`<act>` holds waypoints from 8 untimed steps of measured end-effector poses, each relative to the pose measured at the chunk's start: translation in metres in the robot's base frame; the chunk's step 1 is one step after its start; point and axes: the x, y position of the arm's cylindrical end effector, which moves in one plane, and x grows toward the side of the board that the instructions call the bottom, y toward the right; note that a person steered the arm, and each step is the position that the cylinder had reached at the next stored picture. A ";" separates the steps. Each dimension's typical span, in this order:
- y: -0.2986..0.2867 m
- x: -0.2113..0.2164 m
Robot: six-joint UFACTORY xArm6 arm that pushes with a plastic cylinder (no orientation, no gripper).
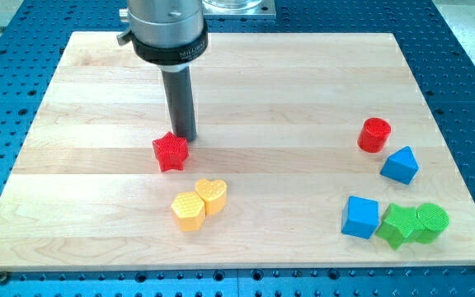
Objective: Push the yellow heart and the red star into the yellow hexagon
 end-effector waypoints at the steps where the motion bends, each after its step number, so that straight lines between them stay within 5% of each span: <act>1: -0.006 0.026; 4: 0.012 0.068; 7: 0.169 0.014; 8: 0.208 -0.038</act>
